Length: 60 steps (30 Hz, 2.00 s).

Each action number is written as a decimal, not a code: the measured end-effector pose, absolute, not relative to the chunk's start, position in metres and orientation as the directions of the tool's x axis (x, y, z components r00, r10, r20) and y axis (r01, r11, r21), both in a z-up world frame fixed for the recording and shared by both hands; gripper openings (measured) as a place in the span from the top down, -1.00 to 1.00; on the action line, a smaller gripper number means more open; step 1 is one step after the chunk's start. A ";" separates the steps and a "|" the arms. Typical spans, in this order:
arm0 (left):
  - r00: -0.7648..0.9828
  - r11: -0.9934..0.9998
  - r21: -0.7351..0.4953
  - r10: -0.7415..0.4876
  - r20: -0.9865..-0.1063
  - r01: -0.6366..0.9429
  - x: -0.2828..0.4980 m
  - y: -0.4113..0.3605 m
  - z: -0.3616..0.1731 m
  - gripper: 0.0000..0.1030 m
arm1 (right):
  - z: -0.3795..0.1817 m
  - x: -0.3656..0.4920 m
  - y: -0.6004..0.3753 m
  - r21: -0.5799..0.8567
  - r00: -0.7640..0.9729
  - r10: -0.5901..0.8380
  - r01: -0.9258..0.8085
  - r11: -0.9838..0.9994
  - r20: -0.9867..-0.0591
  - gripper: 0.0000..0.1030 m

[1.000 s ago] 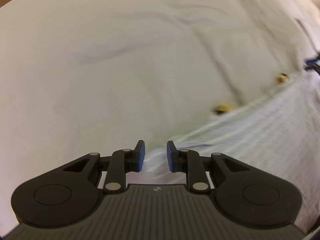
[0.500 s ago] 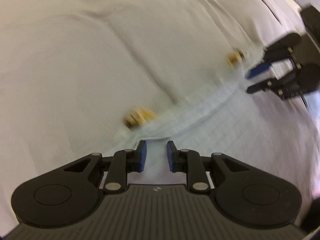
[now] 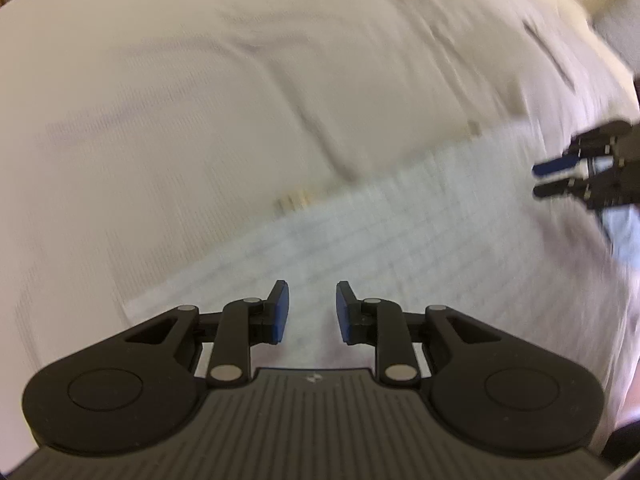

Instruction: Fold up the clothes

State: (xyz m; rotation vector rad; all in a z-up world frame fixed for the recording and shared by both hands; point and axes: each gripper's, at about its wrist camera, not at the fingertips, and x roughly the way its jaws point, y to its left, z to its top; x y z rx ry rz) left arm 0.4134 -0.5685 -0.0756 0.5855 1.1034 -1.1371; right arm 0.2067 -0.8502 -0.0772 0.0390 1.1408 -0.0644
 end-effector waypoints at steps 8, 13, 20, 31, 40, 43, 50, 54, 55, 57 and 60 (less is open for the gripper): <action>0.115 0.443 -0.034 -0.307 -0.945 0.896 0.400 -0.515 -0.072 0.56 | -0.067 0.127 -0.888 -0.012 0.326 -0.103 0.269 0.963 -0.940 0.27; 0.125 0.509 -0.053 -0.309 -0.943 0.859 0.377 -0.475 -0.047 0.45 | -0.041 0.073 -0.892 0.047 0.332 -0.085 0.372 0.927 -0.940 0.18; 0.035 0.593 -0.150 -0.289 -0.957 0.791 0.322 -0.432 -0.038 0.23 | -0.056 0.017 -0.848 0.198 0.319 0.054 0.439 0.876 -0.946 0.15; 0.014 0.571 -0.131 -0.243 -0.970 0.810 0.272 -0.403 -0.045 0.22 | -0.058 -0.013 -0.844 0.300 0.401 0.082 0.518 0.801 -0.913 0.16; -0.040 0.582 -0.195 -0.268 -0.962 0.789 0.274 -0.390 -0.059 0.88 | -0.055 -0.019 -0.848 0.297 0.416 0.062 0.530 0.795 -0.907 0.17; -0.018 0.559 -0.157 -0.245 -0.969 0.814 0.274 -0.385 -0.060 0.97 | -0.059 -0.022 -0.848 0.306 0.423 0.062 0.540 0.784 -0.904 0.29; -0.025 0.502 -0.126 -0.204 -0.979 0.856 0.277 -0.389 -0.066 0.97 | -0.072 -0.022 -0.853 0.382 0.454 0.116 0.555 0.739 -0.883 0.40; -0.035 0.496 -0.129 -0.196 -0.980 0.859 0.281 -0.390 -0.067 0.97 | -0.084 -0.025 -0.859 0.433 0.467 0.154 0.580 0.690 -0.871 0.65; -0.037 0.494 -0.130 -0.193 -0.980 0.859 0.282 -0.389 -0.066 0.97 | -0.087 -0.026 -0.862 0.452 0.477 0.164 0.590 0.669 -0.864 0.72; -0.042 0.490 -0.131 -0.188 -0.981 0.862 0.283 -0.389 -0.066 0.97 | -0.088 -0.029 -0.868 0.482 0.491 0.181 0.604 0.634 -0.852 0.89; -0.044 0.480 -0.126 -0.179 -0.983 0.868 0.284 -0.390 -0.065 0.97 | -0.088 -0.030 -0.873 0.489 0.492 0.187 0.607 0.626 -0.850 0.98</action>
